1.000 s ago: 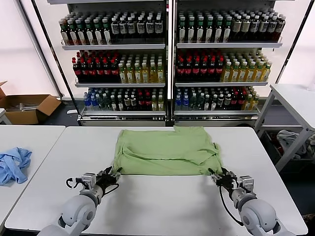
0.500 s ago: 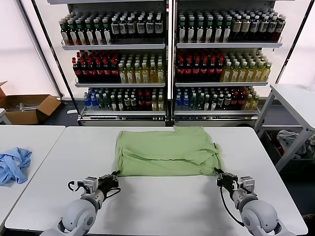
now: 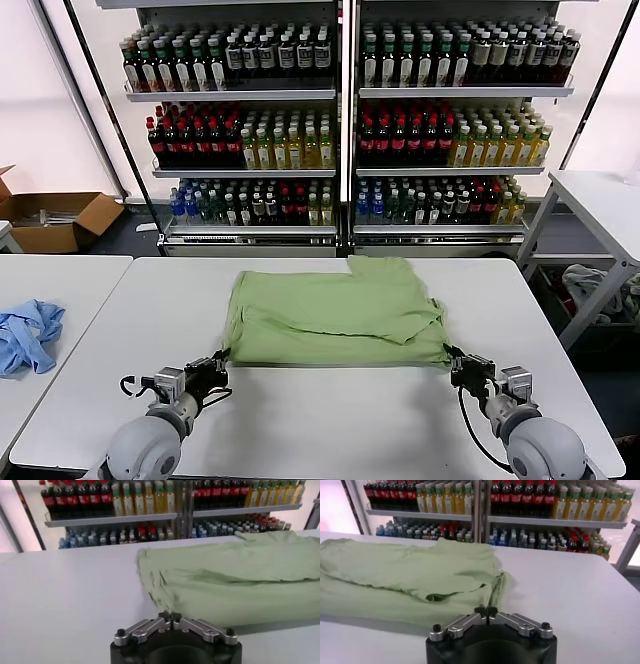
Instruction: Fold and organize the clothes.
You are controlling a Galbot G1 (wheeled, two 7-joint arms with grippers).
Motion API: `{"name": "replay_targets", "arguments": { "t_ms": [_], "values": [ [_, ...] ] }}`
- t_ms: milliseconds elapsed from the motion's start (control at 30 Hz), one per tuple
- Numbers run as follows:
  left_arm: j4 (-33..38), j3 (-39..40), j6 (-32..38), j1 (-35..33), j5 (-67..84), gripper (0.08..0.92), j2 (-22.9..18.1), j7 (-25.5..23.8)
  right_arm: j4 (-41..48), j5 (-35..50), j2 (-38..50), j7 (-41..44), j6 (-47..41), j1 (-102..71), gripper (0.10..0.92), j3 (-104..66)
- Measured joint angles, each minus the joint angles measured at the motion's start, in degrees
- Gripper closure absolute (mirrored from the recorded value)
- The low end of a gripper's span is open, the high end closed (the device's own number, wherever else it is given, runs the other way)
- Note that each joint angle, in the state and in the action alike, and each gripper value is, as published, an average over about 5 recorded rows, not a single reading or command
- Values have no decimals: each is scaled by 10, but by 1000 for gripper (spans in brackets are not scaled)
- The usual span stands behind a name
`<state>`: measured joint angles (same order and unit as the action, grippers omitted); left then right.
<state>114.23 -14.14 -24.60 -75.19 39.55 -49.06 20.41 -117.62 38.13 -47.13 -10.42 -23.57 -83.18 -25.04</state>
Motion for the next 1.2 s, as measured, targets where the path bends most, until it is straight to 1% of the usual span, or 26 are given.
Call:
{"name": "replay_targets", "arguments": {
  "t_ms": [200,400,600,700,767,867,933,1200],
  "values": [
    [63,-18,8,-78,-24,918,16,45,-46,-26,9,-4,15,-84,919,-27],
    [119,-25,27,-175,-72,918,25,94,-93,-71,7,-12,36,-179,919,-40],
    [150,-28,52,-269,-128,918,30,136,-128,-111,1,-21,55,-255,919,-46],
    [163,-29,61,-304,-147,918,31,151,-140,-127,-2,-27,62,-283,917,-47],
    [169,-29,64,-320,-159,918,31,159,-145,-135,-4,-31,67,-299,898,-46],
    [175,-28,65,-337,-173,893,28,169,-152,-143,-7,-37,75,-319,827,-45],
    [178,-28,65,-343,-180,847,27,173,-158,-146,-8,-39,79,-330,767,-45],
    [200,-35,64,-366,-205,614,29,190,-190,-148,-5,-44,97,-375,541,-64]
  ]
}}
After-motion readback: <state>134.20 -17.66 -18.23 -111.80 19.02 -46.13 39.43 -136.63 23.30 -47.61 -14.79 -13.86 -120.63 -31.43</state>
